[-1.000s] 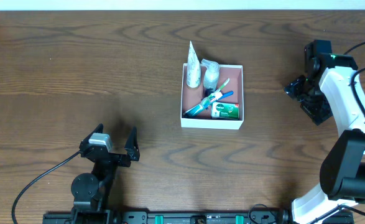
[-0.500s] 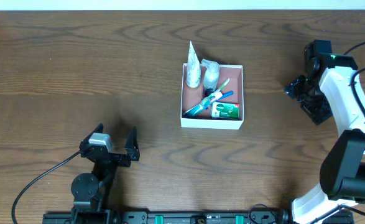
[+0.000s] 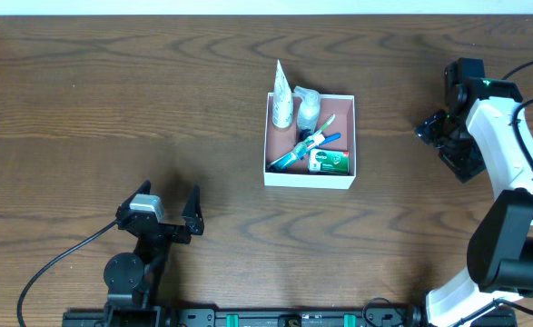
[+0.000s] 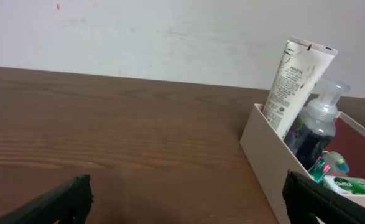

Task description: Pack container

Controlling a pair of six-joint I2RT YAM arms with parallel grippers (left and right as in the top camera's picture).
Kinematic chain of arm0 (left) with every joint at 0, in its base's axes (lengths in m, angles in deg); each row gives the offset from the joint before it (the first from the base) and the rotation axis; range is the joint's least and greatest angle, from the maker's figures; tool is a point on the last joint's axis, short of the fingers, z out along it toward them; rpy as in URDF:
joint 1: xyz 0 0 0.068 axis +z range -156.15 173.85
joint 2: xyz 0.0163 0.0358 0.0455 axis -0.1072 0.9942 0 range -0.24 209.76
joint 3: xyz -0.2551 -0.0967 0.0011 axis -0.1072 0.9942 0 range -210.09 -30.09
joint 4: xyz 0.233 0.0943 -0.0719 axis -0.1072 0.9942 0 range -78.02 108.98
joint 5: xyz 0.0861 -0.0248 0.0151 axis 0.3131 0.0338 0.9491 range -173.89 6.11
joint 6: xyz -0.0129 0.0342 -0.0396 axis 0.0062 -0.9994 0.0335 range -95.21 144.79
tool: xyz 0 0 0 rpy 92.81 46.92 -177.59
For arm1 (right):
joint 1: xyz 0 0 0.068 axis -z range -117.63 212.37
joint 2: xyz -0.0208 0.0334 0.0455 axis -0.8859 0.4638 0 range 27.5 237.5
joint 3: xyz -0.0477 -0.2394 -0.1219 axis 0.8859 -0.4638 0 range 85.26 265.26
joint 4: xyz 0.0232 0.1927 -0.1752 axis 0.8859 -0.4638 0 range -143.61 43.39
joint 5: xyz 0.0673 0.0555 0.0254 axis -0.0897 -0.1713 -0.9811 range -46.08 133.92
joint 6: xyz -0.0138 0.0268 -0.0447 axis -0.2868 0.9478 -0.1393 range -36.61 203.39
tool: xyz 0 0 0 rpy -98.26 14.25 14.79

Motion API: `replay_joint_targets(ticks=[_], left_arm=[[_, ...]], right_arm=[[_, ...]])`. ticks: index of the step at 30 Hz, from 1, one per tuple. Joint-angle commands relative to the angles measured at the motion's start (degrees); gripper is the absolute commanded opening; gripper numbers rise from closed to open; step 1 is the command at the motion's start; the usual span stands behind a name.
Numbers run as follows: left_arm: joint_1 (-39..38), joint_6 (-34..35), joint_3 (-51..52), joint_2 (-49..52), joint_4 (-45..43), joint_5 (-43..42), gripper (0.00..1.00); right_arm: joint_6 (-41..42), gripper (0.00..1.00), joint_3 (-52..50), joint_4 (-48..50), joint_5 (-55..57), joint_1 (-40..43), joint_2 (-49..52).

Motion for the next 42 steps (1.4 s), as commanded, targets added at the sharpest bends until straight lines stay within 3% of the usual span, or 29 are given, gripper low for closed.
replay_joint_targets(ticks=[1,16,22,33,38,42], left_arm=[[0.3,0.3,1.0,-0.3,1.9,0.3,0.98],[0.3,0.3,1.0,-0.3,1.9,0.3,0.98],[0.3,0.3,1.0,-0.3,1.9,0.3,0.98],[0.3,0.3,1.0,-0.3,1.9,0.3,0.98],[0.3,0.3,1.0,-0.3,1.9,0.3,0.98],[0.3,0.3,1.0,-0.3,1.9,0.3,0.98]], right_arm=[[-0.3,0.99,0.4,0.0,0.7,-1.0,-4.5],[-0.2,0.99,0.4,-0.1,0.6,-13.0,-34.0],[-0.3,0.99,0.4,-1.4,1.3,-13.0,-43.5],[-0.7,0.99,0.4,-23.1,4.8,-9.6,-50.8],[-0.7,0.99,-0.6,-19.8,5.3,-9.8,-50.8],[-3.5,0.99,-7.5,-8.8,3.5,-9.9,-55.0]])
